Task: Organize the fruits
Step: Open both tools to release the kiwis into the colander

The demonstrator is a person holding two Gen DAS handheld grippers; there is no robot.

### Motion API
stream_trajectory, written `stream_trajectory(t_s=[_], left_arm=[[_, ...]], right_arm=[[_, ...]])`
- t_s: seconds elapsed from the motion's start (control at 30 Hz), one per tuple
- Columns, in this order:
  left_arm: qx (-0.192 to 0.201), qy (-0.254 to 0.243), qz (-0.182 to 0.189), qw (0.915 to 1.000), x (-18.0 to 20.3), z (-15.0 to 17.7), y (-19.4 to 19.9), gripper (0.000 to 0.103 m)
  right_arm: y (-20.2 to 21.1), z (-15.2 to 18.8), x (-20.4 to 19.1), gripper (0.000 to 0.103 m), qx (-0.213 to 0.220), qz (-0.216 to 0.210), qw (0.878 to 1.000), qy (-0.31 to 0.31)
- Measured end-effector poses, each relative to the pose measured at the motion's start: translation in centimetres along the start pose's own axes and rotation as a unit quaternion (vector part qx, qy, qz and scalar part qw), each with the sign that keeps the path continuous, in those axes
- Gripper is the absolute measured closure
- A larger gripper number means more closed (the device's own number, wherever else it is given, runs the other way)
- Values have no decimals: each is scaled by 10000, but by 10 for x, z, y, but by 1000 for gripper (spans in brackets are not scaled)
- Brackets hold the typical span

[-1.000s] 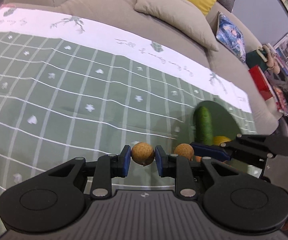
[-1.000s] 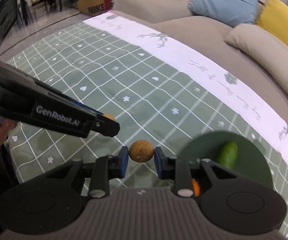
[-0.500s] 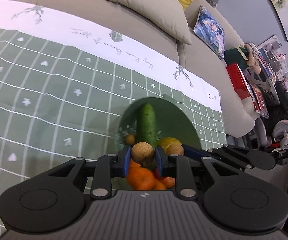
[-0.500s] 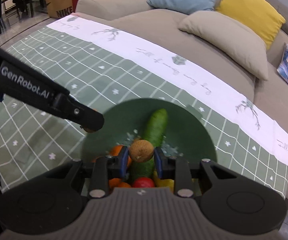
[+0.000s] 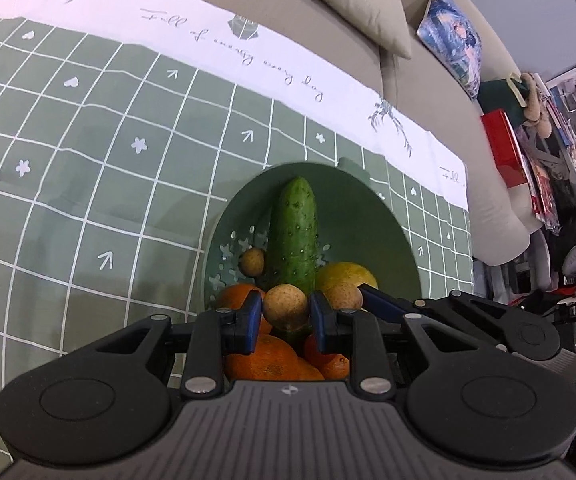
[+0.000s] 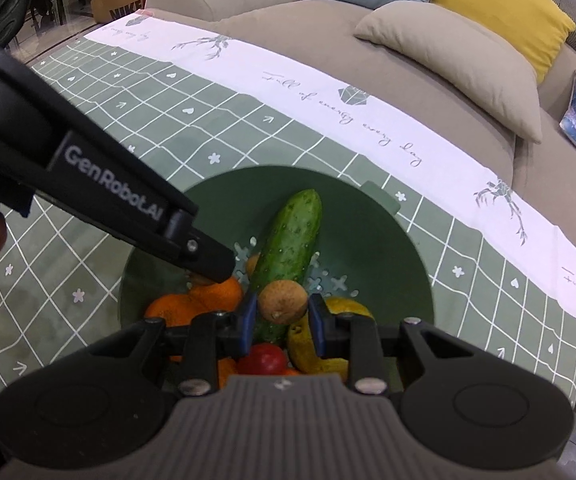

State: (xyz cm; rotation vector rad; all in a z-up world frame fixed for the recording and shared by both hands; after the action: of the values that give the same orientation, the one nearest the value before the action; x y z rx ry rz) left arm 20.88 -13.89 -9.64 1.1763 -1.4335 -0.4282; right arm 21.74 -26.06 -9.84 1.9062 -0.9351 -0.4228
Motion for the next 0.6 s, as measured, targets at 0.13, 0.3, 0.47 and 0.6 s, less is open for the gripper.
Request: stream_trajectory(t_s=[0.13, 0.3, 0.47, 0.6], left_arm=[[-100, 29, -27, 9999, -2, 1, -5, 75], [-255, 41, -74, 9996, -5, 3, -13, 74], [-325, 44, -20, 9995, -7, 3, -15, 74], [-403, 55, -12, 9992, -8, 1, -13, 64]], right_arm=[[-7, 2, 0, 79, -46, -27, 10000, -16], [-14, 5, 0, 79, -139, -51, 9999, 4], [-18, 7, -3, 79, -238, -66, 9997, 61], [-13, 6, -4, 78, -246, 5, 9997, 45]])
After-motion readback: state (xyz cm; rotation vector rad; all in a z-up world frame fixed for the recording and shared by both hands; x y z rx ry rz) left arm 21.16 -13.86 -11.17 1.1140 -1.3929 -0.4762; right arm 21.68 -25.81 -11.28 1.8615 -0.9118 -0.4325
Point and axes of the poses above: each gripper's, at about its wrist camera, not at the fingertips, and y roughly against the way its jaws point, x to its right, z to its underside, the point moved 5 cm from there along -y, roughly the way its jaws point
